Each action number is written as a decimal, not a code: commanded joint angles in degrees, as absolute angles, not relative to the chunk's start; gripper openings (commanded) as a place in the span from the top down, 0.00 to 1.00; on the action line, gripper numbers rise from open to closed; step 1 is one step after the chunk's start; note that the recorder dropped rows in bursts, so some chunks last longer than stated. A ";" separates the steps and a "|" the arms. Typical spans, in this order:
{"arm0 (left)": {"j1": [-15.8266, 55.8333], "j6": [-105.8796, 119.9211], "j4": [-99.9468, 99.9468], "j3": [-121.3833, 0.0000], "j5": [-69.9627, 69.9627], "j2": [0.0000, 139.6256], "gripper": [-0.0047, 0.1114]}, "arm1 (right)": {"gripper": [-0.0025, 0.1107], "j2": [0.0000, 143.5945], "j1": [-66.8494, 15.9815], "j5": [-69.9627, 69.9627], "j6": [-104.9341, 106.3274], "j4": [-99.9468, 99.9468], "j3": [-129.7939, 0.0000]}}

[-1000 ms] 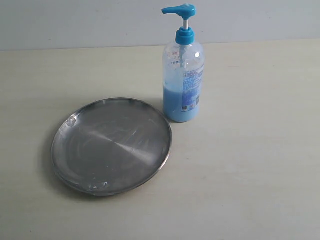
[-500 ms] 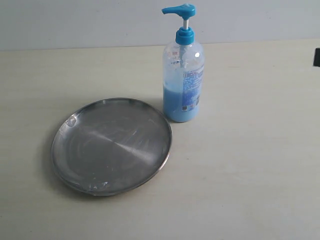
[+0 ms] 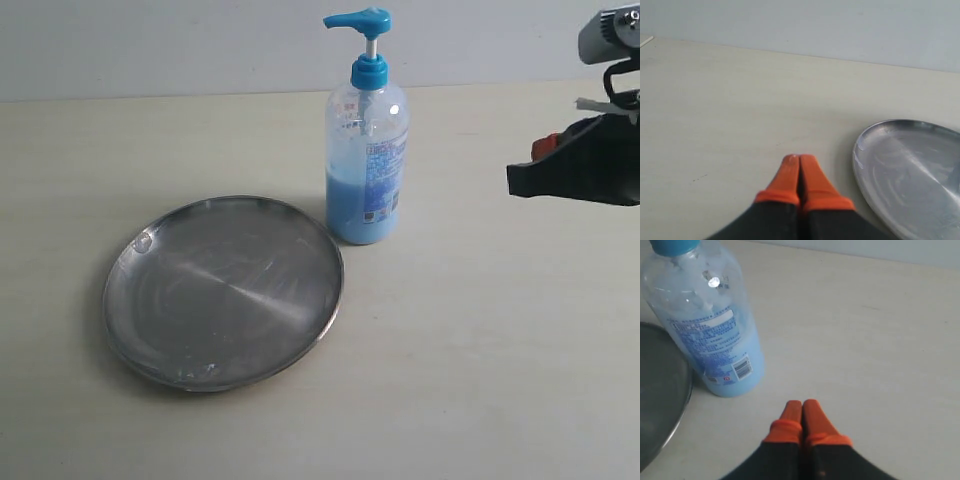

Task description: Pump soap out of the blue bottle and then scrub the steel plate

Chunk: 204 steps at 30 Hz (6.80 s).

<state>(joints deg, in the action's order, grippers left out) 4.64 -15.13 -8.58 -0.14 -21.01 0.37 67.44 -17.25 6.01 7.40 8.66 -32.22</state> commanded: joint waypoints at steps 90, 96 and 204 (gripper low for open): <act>4.46 -14.94 -8.86 0.00 -20.61 0.00 0.96 | 0.14 103.19 -40.01 -44.79 17.78 27.08 -37.54; 4.46 -14.94 -8.86 0.00 -20.61 0.00 0.96 | 0.14 108.35 -40.31 -47.04 17.78 31.14 -40.47; 4.46 -14.94 -8.86 0.00 -20.61 0.00 0.96 | 0.98 116.87 -40.18 -46.42 36.83 20.48 -56.95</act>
